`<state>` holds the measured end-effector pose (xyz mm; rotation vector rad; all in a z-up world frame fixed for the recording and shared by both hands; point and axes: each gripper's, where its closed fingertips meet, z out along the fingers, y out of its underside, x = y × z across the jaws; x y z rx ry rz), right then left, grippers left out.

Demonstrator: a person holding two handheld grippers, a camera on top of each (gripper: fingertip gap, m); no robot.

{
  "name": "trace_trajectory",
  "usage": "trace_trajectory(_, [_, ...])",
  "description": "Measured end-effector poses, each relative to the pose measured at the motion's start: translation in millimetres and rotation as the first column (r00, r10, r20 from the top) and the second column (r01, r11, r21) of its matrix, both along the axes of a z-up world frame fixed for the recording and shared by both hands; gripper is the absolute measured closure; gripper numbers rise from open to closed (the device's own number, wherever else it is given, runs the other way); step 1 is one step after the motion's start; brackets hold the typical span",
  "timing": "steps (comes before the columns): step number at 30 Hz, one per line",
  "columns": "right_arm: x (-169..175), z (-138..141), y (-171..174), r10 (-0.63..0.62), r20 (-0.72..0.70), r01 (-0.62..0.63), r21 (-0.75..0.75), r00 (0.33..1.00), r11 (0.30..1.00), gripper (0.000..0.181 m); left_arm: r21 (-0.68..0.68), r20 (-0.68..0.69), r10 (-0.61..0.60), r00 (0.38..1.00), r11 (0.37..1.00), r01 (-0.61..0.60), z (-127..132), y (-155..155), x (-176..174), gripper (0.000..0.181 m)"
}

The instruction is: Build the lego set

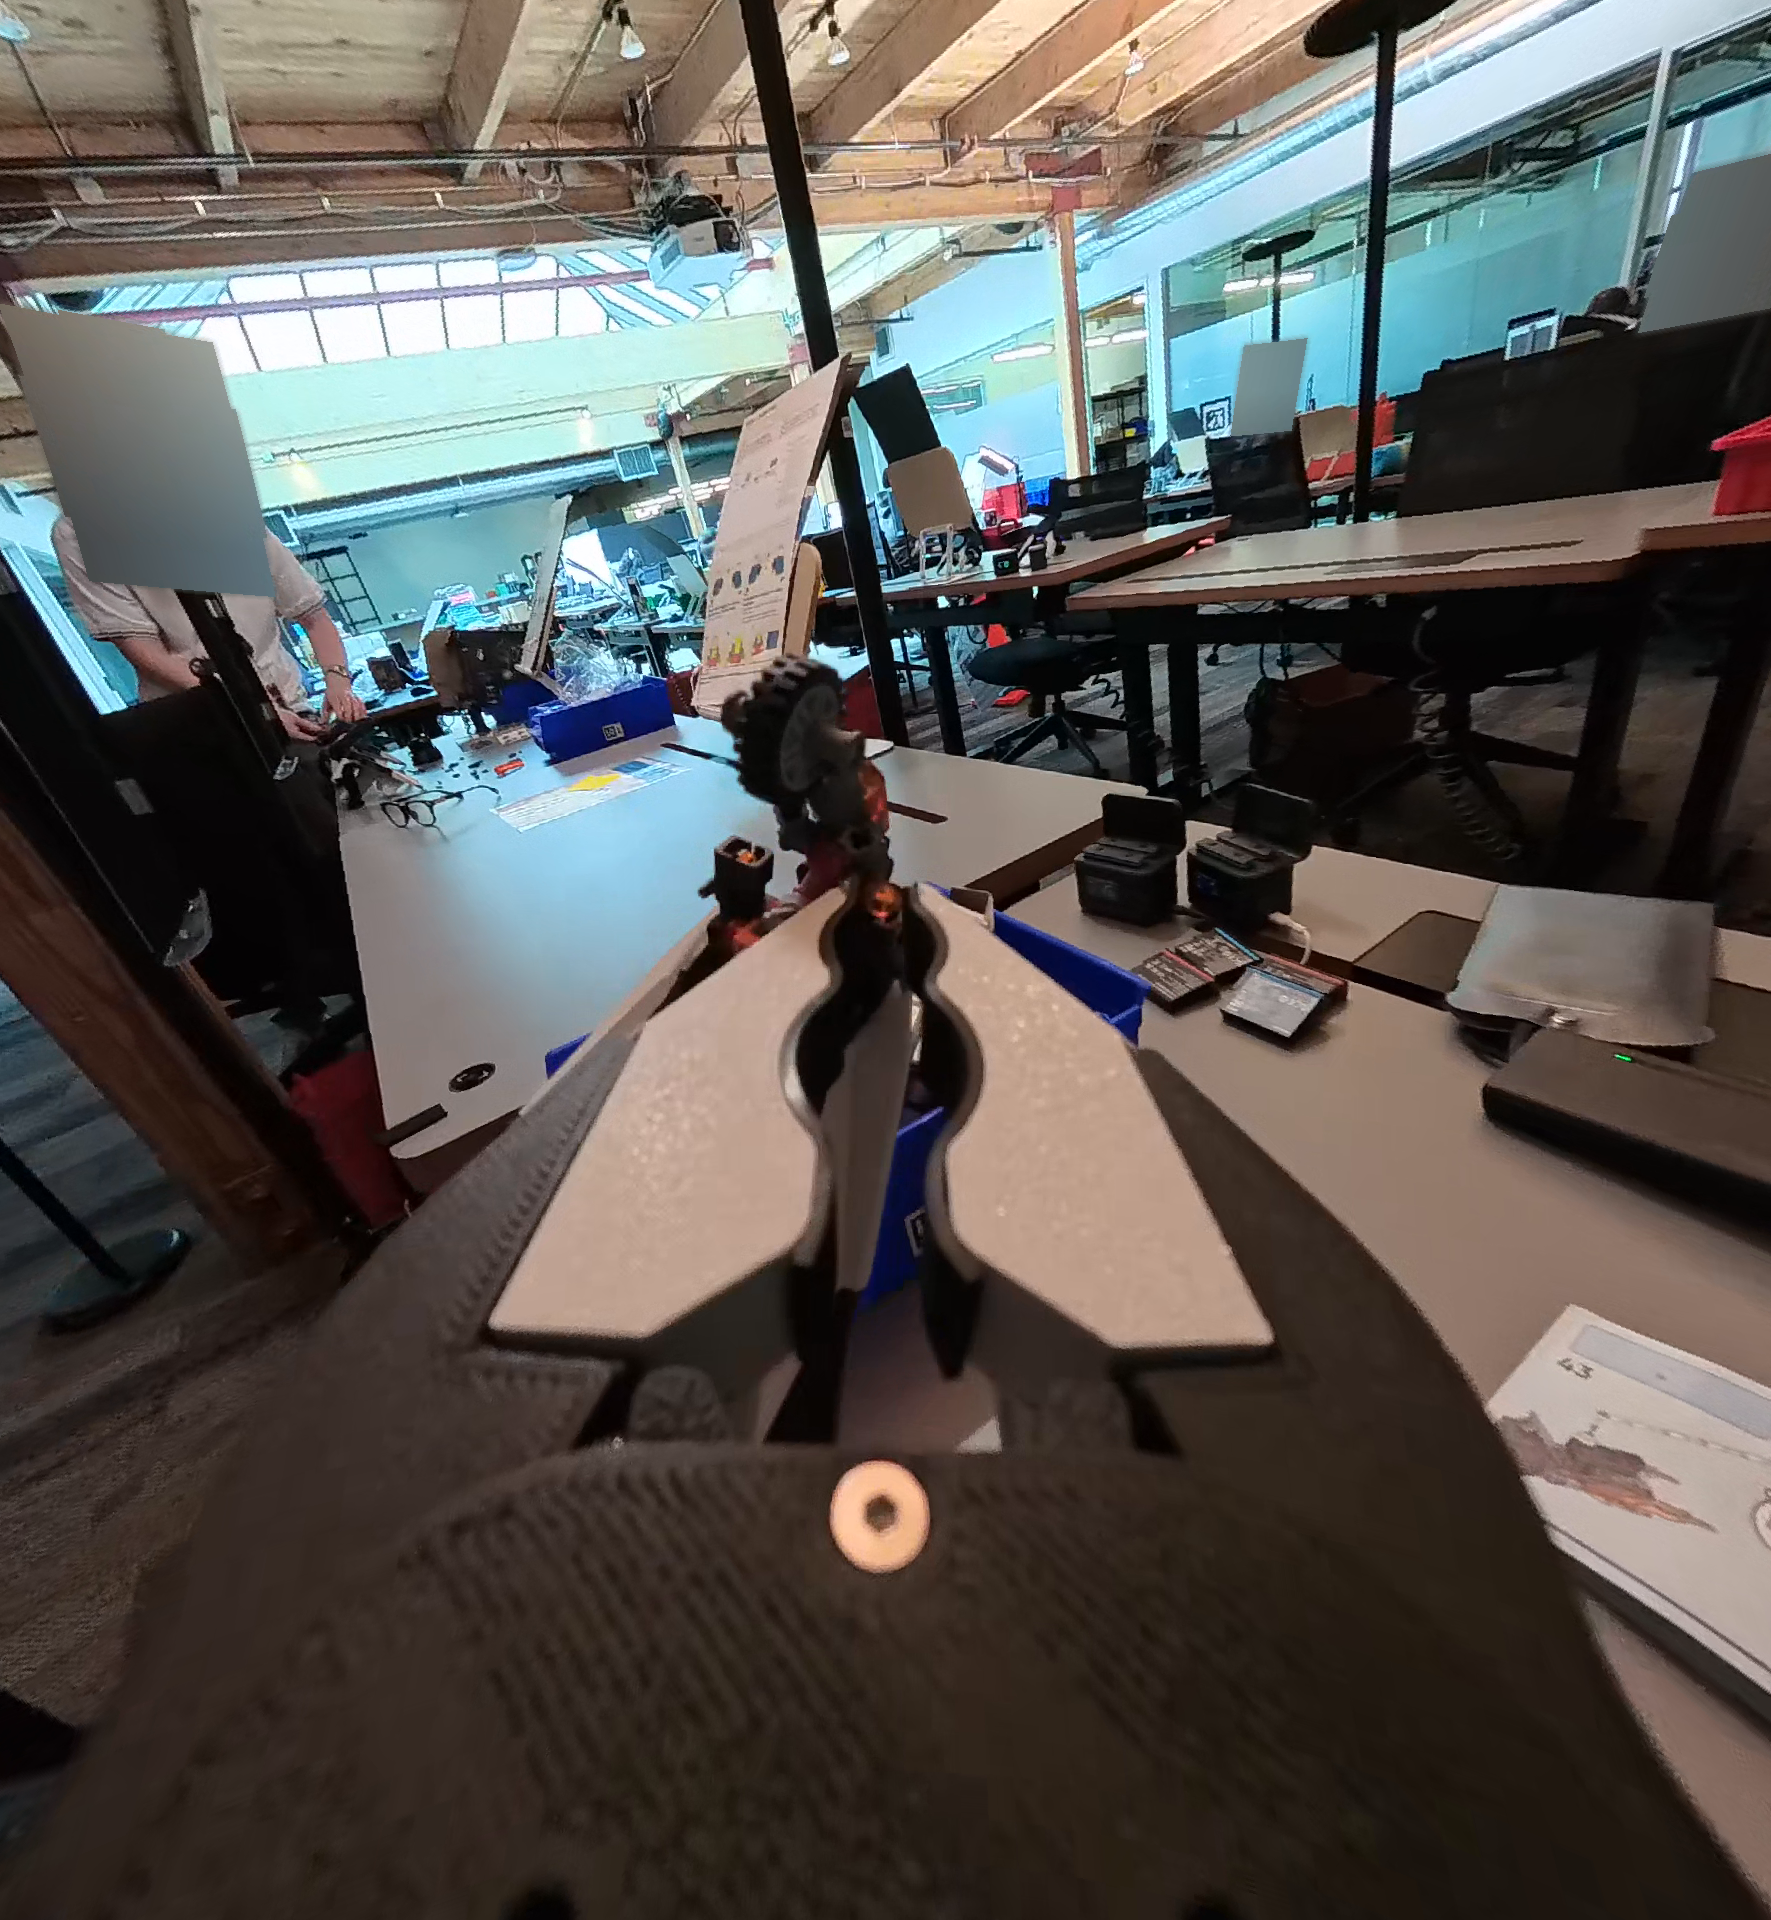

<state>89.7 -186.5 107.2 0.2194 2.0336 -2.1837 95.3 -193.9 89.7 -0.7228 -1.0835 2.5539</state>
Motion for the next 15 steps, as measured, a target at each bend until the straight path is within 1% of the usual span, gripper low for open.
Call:
trace_trajectory(12, [0.8,-0.3,0.2,0.021,-0.001,-0.021,0.023,1.000,1.000,0.176,0.021,-0.019,-0.034,0.999,0.999,0.034,-0.1,1.0,-0.5,0.145])
trace_trajectory(15, [-1.3,-2.3,1.0,0.031,-0.007,-0.031,0.039,0.999,0.999,0.176,0.052,-0.030,-0.073,0.997,0.996,0.075,-2.1,1.3,-3.3,0.146])
